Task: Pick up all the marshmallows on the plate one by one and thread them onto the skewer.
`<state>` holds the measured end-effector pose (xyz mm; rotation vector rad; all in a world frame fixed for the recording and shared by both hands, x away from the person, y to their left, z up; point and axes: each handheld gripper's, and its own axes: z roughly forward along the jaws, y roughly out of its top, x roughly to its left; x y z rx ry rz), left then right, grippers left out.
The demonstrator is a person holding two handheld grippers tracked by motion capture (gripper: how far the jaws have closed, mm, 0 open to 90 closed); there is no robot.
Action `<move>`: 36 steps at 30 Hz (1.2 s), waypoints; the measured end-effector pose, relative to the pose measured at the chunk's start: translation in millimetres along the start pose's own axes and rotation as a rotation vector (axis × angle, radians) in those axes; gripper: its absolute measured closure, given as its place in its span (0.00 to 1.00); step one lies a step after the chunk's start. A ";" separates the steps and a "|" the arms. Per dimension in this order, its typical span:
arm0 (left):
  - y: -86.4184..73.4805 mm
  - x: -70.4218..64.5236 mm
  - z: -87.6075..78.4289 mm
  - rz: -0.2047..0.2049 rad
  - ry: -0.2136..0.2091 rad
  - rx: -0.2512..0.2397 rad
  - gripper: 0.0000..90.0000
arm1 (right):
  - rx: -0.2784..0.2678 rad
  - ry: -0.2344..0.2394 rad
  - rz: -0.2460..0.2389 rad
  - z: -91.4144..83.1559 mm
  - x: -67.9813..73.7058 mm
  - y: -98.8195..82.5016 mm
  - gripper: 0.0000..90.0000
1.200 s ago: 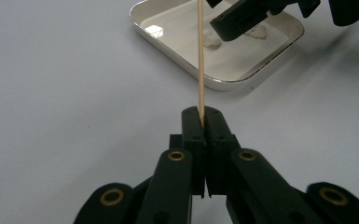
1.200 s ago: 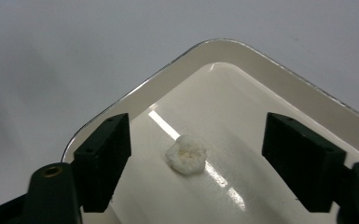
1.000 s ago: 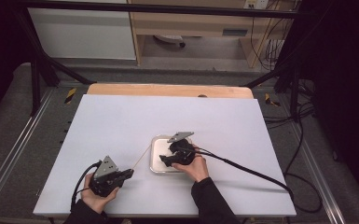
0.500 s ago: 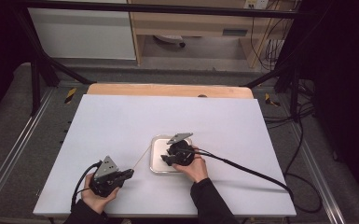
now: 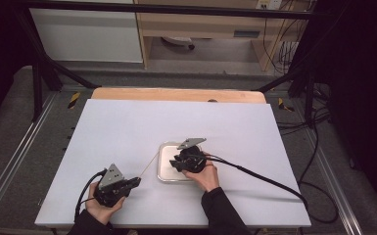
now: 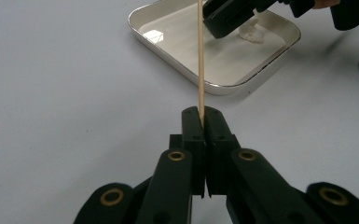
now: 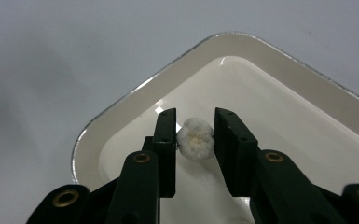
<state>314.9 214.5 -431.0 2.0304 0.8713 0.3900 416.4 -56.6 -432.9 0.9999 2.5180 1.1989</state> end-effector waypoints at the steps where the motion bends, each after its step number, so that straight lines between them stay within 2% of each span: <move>1: 0.1 -0.1 -0.1 0.001 0.000 -0.002 0.98 | -0.012 0.002 -0.002 -3.3 -0.3 1.3 0.79; 12: 0.6 -3.6 1.4 0.012 -0.006 -0.017 0.98 | -0.135 0.086 0.060 -44.6 -8.9 11.1 0.79; 19: 1.5 -5.7 1.6 0.015 -0.008 -0.035 0.98 | -0.205 0.135 0.089 -63.6 -11.6 15.0 0.79; 28: 3.0 -9.6 2.0 0.027 -0.010 -0.059 0.98 | -0.288 0.209 0.140 -76.6 -14.2 22.3 0.79; 36: 4.8 -12.1 4.1 0.036 -0.014 -0.066 0.98 | -0.344 0.280 0.207 -76.2 -15.2 26.3 0.80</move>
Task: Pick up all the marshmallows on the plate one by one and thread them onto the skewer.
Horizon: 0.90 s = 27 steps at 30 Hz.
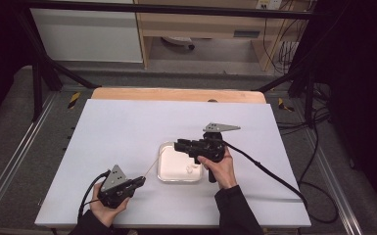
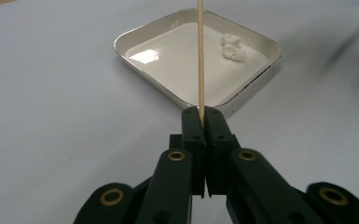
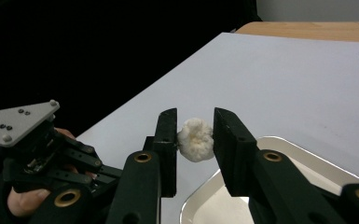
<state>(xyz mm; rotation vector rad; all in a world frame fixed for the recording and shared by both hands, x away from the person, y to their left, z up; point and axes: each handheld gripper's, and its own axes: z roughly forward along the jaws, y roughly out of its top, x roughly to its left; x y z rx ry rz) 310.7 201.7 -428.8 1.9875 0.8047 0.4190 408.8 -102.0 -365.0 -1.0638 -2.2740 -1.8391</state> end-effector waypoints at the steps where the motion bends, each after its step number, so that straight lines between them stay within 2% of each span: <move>1: 0.2 -0.3 0.3 0.000 0.000 0.000 0.98 | -0.003 0.004 0.006 0.6 -0.5 0.0 0.80; 15: 1.1 -1.6 2.2 0.012 -0.003 0.003 0.98 | -0.016 0.043 0.073 11.8 -6.3 -2.8 0.80; 27: 1.4 -3.9 3.0 0.018 -0.007 -0.002 0.98 | -0.005 0.064 0.075 16.8 -4.2 -1.9 0.81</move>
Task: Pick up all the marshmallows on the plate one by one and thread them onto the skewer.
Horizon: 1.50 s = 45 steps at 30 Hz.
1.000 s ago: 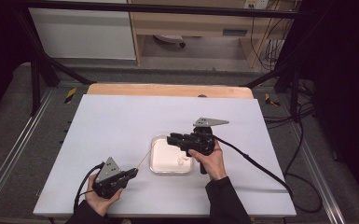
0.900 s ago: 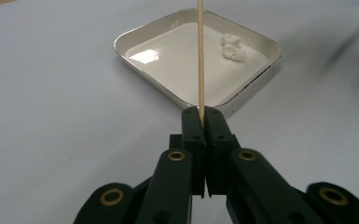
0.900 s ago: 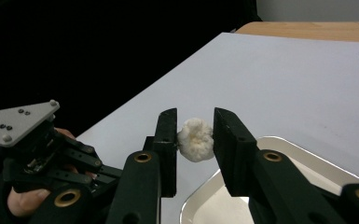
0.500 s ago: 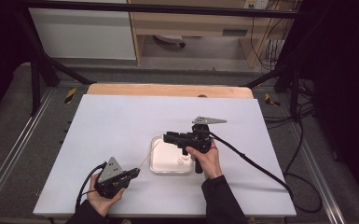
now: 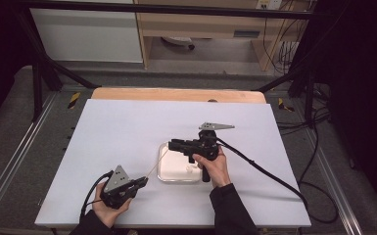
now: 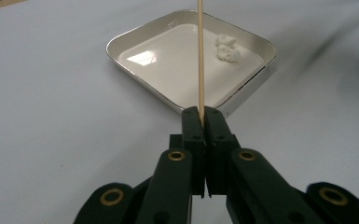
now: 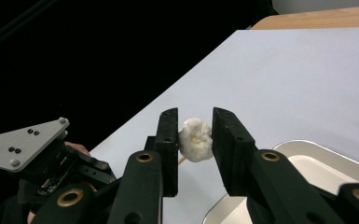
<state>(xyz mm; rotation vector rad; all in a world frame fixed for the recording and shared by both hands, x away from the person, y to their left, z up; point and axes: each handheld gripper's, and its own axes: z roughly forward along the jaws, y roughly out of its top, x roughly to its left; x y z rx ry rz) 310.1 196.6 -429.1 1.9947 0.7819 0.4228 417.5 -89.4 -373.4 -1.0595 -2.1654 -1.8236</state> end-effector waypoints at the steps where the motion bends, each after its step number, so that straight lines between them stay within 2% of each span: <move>1: 0.0 -0.1 -0.1 0.002 -0.001 0.000 0.98 | 0.002 0.000 0.002 0.2 -0.2 -0.1 0.81; 14: 0.0 -0.5 -0.5 0.006 -0.001 -0.002 0.98 | 0.022 0.028 0.012 0.8 0.0 -1.6 0.82; 21: -0.5 -1.5 -0.3 0.023 0.001 0.002 0.99 | 0.035 0.042 0.012 1.5 0.2 -3.1 0.85; 27: -0.6 -3.4 -1.9 0.042 0.007 -0.016 0.99 | 0.042 0.039 0.015 2.7 -0.2 -4.6 0.85; 35: -1.1 -5.0 -1.7 0.054 0.007 -0.021 0.99 | 0.043 0.056 0.034 6.8 -0.4 -9.2 0.85; 45: -2.0 -5.7 1.1 0.026 0.015 -0.008 0.99 | 0.035 0.065 0.025 13.4 1.6 -19.4 0.89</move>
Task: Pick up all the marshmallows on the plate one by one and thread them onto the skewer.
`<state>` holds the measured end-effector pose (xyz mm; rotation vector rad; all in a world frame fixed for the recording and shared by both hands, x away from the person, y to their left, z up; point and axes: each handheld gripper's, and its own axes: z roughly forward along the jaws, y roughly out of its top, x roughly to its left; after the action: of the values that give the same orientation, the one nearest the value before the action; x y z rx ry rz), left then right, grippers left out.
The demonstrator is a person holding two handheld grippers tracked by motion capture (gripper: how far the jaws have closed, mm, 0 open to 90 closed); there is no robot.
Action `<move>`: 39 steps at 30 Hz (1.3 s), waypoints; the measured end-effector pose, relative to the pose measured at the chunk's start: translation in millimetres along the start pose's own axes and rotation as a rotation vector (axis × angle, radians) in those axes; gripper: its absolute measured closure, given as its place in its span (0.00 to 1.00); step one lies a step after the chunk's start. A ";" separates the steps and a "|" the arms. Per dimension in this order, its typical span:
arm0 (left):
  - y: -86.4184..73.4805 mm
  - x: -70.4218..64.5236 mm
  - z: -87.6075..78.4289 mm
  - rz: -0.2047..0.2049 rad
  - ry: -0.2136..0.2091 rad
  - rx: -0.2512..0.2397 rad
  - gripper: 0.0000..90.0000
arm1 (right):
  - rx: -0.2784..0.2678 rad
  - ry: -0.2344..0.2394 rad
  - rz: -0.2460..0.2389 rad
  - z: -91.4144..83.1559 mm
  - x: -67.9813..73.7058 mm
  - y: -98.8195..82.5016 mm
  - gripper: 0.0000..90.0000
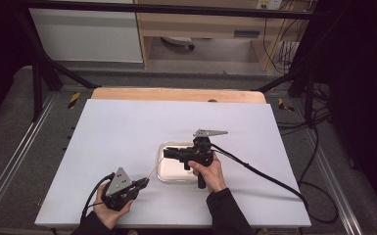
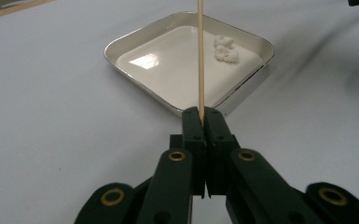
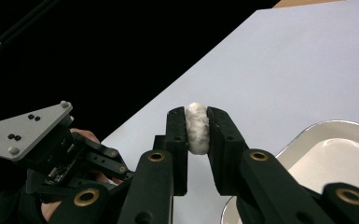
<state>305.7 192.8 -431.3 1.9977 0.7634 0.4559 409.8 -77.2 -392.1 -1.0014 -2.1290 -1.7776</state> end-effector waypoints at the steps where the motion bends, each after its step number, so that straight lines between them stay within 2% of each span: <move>1: -0.1 -0.2 0.3 -0.004 -0.001 0.001 0.99 | -0.002 -0.002 -0.004 0.6 0.3 -1.0 0.89; 14: -1.4 -2.5 2.8 -0.012 0.001 0.013 0.99 | -0.024 0.007 -0.028 4.6 3.9 -10.4 0.90; 39: 0.0 -4.6 3.5 -0.009 0.007 0.015 0.99 | -0.045 0.018 -0.023 6.8 6.2 -18.1 0.91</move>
<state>304.3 187.4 -433.1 2.0067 0.7826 0.4531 396.0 -69.6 -404.9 -0.9724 -2.1071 -1.8459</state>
